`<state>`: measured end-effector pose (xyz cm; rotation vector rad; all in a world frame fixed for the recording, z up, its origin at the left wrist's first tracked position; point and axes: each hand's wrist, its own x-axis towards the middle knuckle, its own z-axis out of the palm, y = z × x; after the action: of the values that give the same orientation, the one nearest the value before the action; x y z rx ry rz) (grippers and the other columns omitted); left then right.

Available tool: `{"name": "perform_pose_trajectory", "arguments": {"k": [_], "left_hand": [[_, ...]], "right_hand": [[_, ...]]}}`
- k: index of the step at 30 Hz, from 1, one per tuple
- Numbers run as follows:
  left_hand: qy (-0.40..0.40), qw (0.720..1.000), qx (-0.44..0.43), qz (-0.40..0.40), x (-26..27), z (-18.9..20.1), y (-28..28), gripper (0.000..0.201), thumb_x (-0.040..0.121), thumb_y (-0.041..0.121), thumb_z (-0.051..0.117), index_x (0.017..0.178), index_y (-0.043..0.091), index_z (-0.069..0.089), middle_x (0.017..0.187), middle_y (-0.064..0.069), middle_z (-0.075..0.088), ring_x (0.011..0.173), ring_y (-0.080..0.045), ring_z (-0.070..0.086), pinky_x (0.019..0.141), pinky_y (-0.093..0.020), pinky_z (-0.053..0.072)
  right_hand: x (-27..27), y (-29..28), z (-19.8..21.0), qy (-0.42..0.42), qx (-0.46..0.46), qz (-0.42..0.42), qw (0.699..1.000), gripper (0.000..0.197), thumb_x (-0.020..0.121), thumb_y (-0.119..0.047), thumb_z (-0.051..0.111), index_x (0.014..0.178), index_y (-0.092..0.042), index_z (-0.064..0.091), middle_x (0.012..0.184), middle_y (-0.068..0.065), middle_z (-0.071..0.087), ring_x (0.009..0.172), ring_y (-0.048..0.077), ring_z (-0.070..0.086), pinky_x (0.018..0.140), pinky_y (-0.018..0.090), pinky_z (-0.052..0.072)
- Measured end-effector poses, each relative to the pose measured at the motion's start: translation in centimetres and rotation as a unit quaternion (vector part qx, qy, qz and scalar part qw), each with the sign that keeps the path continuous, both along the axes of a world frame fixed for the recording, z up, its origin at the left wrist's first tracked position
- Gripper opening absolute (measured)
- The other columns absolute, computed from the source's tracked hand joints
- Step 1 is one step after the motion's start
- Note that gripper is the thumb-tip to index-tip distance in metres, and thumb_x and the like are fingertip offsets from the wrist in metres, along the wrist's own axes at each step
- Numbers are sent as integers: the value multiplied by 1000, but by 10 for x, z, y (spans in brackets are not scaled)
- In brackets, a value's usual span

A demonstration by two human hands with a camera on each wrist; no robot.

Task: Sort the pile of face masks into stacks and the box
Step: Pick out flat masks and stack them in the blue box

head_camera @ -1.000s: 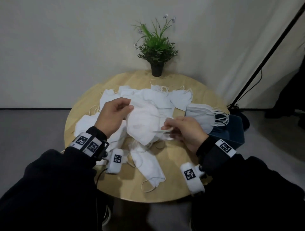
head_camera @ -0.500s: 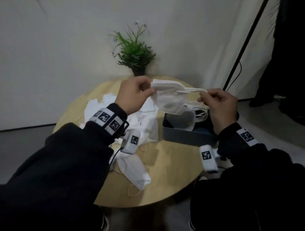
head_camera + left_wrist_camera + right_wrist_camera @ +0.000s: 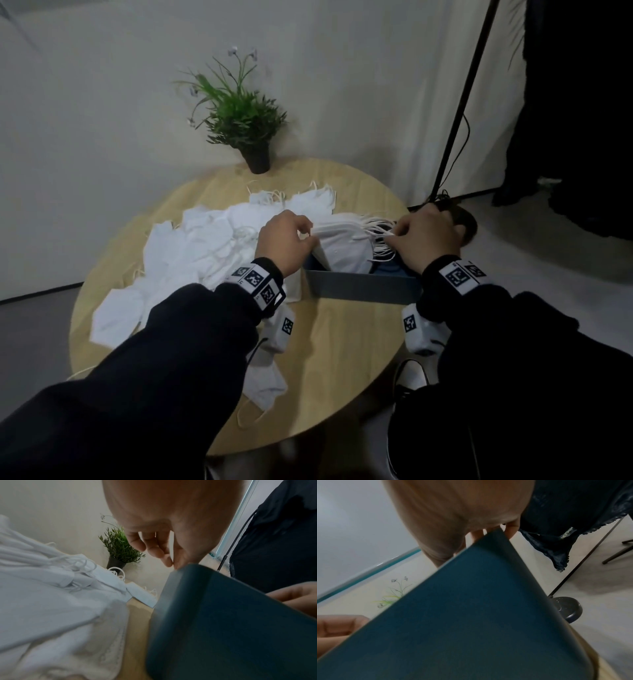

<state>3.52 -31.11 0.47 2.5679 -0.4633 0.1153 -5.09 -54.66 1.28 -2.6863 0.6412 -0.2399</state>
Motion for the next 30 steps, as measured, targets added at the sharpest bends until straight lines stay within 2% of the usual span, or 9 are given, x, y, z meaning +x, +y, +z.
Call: {"name": "perform_pose_trajectory", "arguments": {"k": [4, 8, 12, 15, 18, 21, 23, 26, 30], "left_hand": [[-14, 1000, -20, 18, -6, -3, -3, 21, 85, 27, 75, 104, 25, 65, 107, 4, 59, 93, -19, 60, 88, -39, 51], [-9, 995, -97, 17, -15, 8, 7, 24, 84, 26, 77, 95, 25, 56, 98, 8, 62, 82, -16, 59, 78, -36, 52], [-28, 992, -126, 7, -26, 43, 58, 17, 84, 23, 79, 80, 27, 62, 86, 12, 69, 78, -10, 64, 74, -23, 50], [8, 996, -87, 30, -34, 63, 123, 13, 84, 25, 81, 81, 27, 68, 81, 13, 71, 75, 0, 64, 69, -12, 44], [88, 991, -55, 90, -39, 56, 188, 10, 83, 29, 83, 83, 28, 72, 85, 11, 74, 82, -4, 67, 73, -23, 49], [121, 979, -55, 154, -48, 32, 236, 9, 84, 25, 82, 86, 25, 74, 90, 5, 74, 81, -6, 65, 66, -20, 45], [139, 974, -31, 179, -50, 12, 257, 10, 85, 23, 81, 90, 24, 72, 95, 3, 73, 76, -4, 63, 61, -18, 42], [181, 962, 62, 195, -45, -11, 275, 17, 86, 32, 75, 100, 29, 66, 106, 2, 70, 88, -13, 64, 75, -29, 52], [173, 961, 66, 206, -36, -26, 283, 62, 84, 44, 78, 137, 26, 51, 129, -3, 56, 103, -22, 62, 88, -38, 54]], "right_hand": [[1, 1, 0, -14, 7, -11, 1000, 14, 87, -47, 72, 90, -34, 74, 122, 6, 59, 119, 35, 50, 99, 47, 34], [-1, 11, 6, -100, 67, 3, 993, 17, 86, -41, 75, 98, -30, 68, 113, 4, 63, 112, 32, 57, 95, 43, 38], [-18, 69, 31, -255, 290, 113, 916, 4, 89, -23, 76, 89, -20, 73, 79, 2, 65, 72, 9, 60, 69, 23, 50], [-30, 128, 33, -176, 425, 199, 865, 5, 91, -19, 74, 87, -16, 74, 81, 11, 70, 75, 24, 69, 62, 34, 58], [-22, 175, 11, -33, 484, 209, 849, 14, 93, -22, 74, 105, -14, 72, 103, 15, 72, 95, 28, 73, 75, 44, 64], [2, 202, -15, 48, 404, 206, 890, 42, 94, -32, 71, 132, -16, 62, 130, 2, 61, 115, 24, 64, 96, 46, 57], [18, 212, -27, 70, 315, 195, 926, 56, 95, -35, 69, 144, -15, 51, 139, 4, 50, 122, 28, 59, 98, 41, 52], [34, 222, -41, 114, 215, 142, 959, 77, 88, -40, 73, 151, -9, 40, 150, 18, 42, 133, 40, 48, 109, 46, 45], [40, 231, -55, 177, 90, 139, 970, 88, 80, -43, 78, 150, -12, 35, 149, 17, 39, 135, 40, 39, 111, 47, 40]]}}
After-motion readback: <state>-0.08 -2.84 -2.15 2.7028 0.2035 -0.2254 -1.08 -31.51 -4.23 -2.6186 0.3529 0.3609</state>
